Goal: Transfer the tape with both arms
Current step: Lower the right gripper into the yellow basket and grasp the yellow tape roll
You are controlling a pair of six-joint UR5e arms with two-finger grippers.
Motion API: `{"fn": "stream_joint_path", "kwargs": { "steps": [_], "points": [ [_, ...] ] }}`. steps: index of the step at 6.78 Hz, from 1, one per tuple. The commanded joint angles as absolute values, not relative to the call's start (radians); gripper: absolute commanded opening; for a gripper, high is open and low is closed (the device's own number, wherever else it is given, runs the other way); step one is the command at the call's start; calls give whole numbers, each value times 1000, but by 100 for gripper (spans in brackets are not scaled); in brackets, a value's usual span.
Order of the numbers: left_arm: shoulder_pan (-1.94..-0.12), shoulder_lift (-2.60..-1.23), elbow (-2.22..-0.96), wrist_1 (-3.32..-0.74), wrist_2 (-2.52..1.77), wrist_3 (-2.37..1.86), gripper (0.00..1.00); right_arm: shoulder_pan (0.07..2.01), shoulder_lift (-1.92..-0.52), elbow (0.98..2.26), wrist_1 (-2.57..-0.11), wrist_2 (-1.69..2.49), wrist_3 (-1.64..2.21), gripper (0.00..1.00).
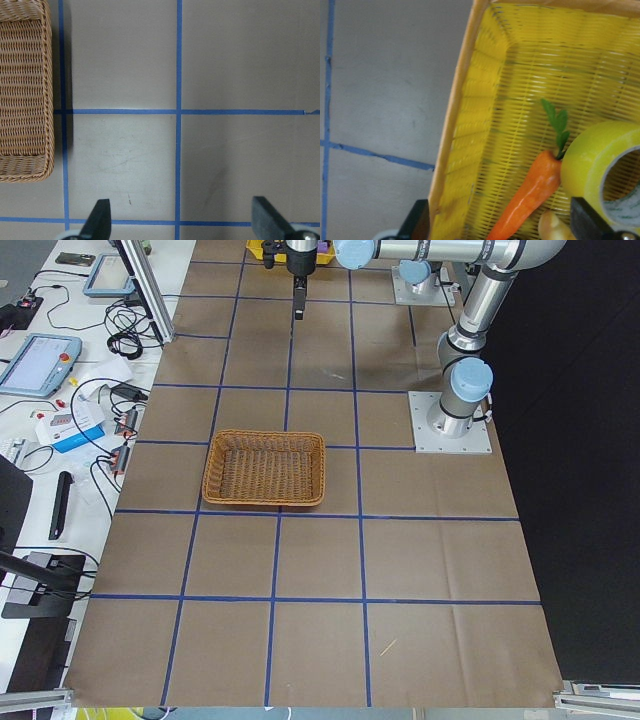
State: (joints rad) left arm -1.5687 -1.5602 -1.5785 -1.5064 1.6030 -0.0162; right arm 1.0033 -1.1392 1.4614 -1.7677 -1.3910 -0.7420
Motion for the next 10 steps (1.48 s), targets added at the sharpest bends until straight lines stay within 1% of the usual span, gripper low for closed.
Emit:
{"fn": "stream_joint_path", "kwargs": {
  "steps": [1,3,4,5,6,8,9,10],
  "points": [
    [-1568,-1560,-1580,-1505,1603,-17,100,947,-1048,1459,-1838,-1382,-817,99],
    [-1568,-1560,-1580,-1505,1603,-17,100,927,-1028,1465,-1836,-1390,-850,100],
    [-1568,-1560,-1580,-1505,1601,-17,100,927,-1022,1470,-1836,-1390,-863,84],
    [-1569,-1559,-1580,-1506,1603,-17,100,927,-1022,1473,-1821,-1408,-859,25],
    [-1569,-1560,-1580,-1505,1601,-17,100,927,-1025,1471,-1822,-1439,-854,0],
    [-1569,-1559,-1582,-1505,1603,-17,100,931,-1038,1448,-1818,-1503,-830,0],
    [-1569,-1559,-1582,-1505,1603,-17,100,977,-1108,1427,-1775,-1508,-745,0],
    [-1569,-1559,-1582,-1506,1603,-17,100,1106,-1174,1427,-1747,-1515,-636,0]
  ]
}}
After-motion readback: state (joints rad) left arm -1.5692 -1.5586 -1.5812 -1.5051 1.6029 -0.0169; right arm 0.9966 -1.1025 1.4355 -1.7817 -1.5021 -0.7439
